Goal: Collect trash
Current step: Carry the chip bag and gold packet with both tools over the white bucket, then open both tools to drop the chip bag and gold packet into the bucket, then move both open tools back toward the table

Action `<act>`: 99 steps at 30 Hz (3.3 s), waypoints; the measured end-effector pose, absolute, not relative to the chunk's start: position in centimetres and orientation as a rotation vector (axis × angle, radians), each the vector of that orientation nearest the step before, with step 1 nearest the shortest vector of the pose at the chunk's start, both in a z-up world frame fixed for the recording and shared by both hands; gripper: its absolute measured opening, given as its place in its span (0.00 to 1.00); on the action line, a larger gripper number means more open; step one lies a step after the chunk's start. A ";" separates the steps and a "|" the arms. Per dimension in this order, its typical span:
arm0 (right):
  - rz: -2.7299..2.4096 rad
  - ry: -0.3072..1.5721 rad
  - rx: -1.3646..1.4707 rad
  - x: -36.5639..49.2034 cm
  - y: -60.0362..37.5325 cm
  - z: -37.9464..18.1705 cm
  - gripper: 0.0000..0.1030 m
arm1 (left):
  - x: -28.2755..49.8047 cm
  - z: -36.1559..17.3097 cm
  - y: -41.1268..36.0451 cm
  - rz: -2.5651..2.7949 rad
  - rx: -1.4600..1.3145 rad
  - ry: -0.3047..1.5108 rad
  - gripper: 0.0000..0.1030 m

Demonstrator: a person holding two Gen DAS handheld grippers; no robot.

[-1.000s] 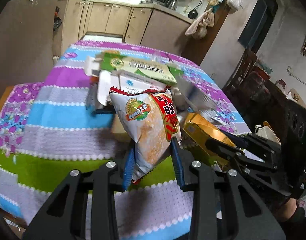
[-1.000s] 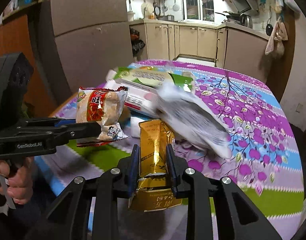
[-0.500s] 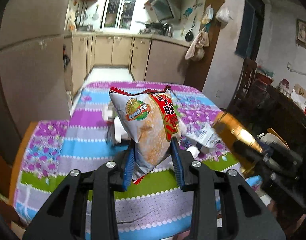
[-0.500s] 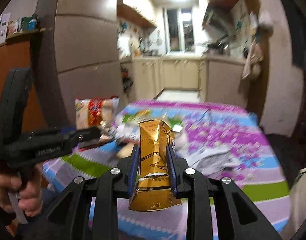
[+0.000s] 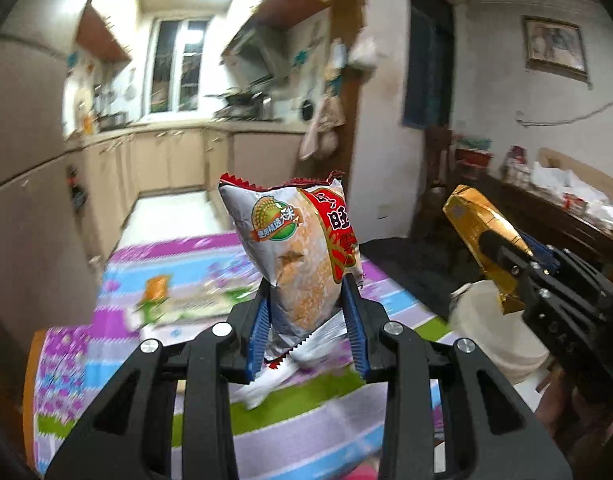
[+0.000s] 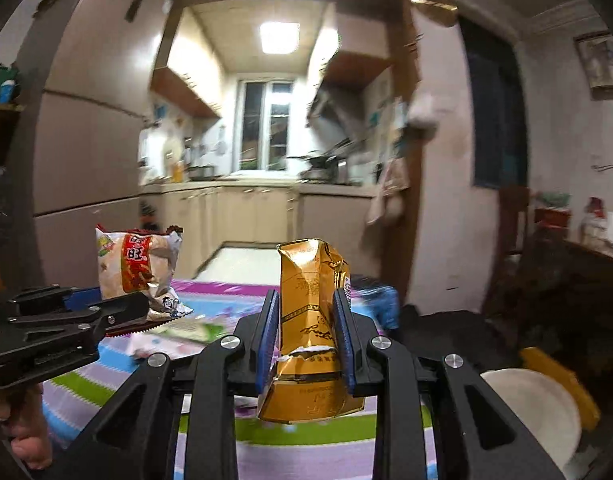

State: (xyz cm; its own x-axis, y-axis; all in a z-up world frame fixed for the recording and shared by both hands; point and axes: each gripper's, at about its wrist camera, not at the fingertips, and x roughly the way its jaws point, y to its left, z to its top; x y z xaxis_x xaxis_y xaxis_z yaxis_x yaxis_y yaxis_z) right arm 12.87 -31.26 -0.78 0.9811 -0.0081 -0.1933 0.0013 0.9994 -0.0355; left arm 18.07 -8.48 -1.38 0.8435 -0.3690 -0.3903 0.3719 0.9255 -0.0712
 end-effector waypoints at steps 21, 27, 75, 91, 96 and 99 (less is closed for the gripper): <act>-0.423 0.396 0.049 8.7 -59.6 1.1 0.28 | 20.0 -0.9 -32.9 -0.831 0.190 0.550 0.32; -0.409 0.587 0.112 13.8 -64.7 -2.1 0.28 | 22.5 -4.1 -38.4 -0.861 0.286 0.696 0.32; -0.390 0.796 0.272 19.8 -66.6 -15.3 0.32 | 26.9 -14.7 -45.7 -0.800 0.379 1.007 0.43; -0.229 0.304 0.126 11.8 -54.6 -4.9 0.86 | 22.5 -9.0 -32.4 -0.826 0.353 0.733 0.60; -0.068 0.228 0.122 10.8 -48.6 -3.7 0.94 | 22.2 -7.7 -21.0 -0.719 0.317 0.665 0.68; 0.006 0.254 0.152 11.7 -45.7 -4.5 0.95 | 23.5 -8.4 -13.7 -0.554 0.240 0.678 0.68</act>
